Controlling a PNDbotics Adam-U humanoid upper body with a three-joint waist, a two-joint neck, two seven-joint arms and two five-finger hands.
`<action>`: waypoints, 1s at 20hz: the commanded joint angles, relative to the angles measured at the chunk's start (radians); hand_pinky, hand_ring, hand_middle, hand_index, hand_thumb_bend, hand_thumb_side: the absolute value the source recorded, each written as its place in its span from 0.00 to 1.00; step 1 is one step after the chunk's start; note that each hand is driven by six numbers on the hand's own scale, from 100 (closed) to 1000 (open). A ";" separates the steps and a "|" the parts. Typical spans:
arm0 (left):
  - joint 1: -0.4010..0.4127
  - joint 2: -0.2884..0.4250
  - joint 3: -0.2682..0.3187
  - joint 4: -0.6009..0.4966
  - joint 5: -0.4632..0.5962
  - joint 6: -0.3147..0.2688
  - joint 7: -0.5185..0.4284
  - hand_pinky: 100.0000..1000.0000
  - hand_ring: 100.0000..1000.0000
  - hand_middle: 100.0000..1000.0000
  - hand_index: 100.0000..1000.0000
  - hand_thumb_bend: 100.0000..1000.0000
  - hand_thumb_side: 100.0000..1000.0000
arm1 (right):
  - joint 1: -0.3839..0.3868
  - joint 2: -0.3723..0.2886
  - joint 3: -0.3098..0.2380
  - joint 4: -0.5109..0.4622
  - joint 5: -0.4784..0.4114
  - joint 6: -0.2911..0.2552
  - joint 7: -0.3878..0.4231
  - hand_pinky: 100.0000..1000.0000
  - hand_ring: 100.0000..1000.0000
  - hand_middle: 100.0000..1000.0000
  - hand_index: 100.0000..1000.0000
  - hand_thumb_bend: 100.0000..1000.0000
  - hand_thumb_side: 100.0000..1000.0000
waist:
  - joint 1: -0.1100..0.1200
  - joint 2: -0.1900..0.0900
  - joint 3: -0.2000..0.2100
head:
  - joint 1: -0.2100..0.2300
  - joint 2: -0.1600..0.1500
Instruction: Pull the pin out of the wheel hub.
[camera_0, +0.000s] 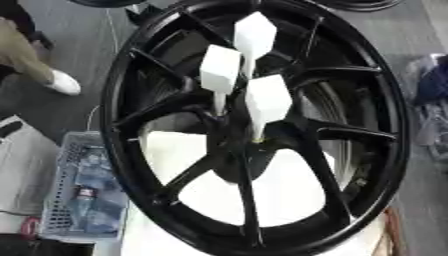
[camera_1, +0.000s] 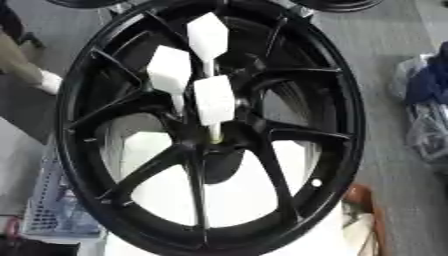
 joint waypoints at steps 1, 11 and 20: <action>-0.003 0.002 -0.002 -0.021 0.001 0.001 -0.006 0.78 0.79 0.61 0.70 0.03 0.85 | 0.003 0.010 0.016 -0.006 0.042 0.047 -0.026 0.57 0.91 0.71 0.78 0.00 0.00 | 0.003 -0.012 0.002 | 0.000 -0.015; 0.000 -0.006 -0.006 -0.021 0.001 0.006 -0.010 0.79 0.79 0.61 0.70 0.04 0.86 | 0.003 0.055 0.036 -0.006 0.070 0.167 0.008 0.66 1.00 0.99 0.92 0.00 0.04 | 0.006 -0.008 0.002 | 0.003 -0.007; 0.002 -0.006 -0.007 -0.021 0.000 0.007 -0.013 0.79 0.79 0.61 0.70 0.04 0.86 | 0.009 0.065 0.033 -0.006 0.036 0.173 -0.017 0.64 1.00 0.99 0.92 0.00 0.05 | 0.005 -0.012 -0.004 | 0.008 -0.004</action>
